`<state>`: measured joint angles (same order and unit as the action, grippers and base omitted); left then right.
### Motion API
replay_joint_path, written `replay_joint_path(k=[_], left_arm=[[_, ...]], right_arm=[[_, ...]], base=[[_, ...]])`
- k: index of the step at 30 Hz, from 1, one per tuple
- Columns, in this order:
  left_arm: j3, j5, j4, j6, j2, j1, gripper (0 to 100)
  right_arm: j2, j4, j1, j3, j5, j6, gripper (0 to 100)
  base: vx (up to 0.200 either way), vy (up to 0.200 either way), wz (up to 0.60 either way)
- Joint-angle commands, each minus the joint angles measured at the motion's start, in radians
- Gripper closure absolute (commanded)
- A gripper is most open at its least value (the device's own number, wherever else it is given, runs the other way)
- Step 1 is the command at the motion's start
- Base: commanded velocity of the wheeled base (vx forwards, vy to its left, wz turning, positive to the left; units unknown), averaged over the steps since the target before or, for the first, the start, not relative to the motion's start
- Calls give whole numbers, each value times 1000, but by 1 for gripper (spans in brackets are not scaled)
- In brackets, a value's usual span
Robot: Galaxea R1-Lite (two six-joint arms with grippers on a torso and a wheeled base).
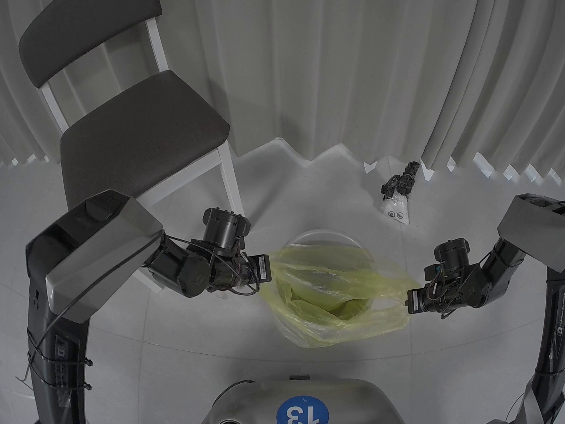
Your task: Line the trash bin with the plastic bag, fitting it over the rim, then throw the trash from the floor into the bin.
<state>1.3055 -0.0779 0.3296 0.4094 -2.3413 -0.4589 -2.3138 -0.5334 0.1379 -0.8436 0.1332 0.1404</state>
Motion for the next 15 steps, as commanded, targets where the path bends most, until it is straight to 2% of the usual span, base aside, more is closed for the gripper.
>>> replay_joint_path(k=[1, 9, 10, 15], left_arm=[[-26, 0, 42, 3, 33, 5, 100], [-9, 0, 46, 3, 17, -6, 100], [-9, 0, 46, 3, 17, -6, 100], [-6, 0, 49, 3, 17, -12, 100]], right_arm=[[2, -3, -1, 3, 0, -1, 100], [-6, -46, -14, 0, 0, -9, 100], [-4, -45, -14, 0, 0, -12, 0], [37, -46, -26, 23, 0, -42, 0]], base=[[0, 0, 0], [0, 0, 0], [0, 0, 0], [0, 0, 0]])
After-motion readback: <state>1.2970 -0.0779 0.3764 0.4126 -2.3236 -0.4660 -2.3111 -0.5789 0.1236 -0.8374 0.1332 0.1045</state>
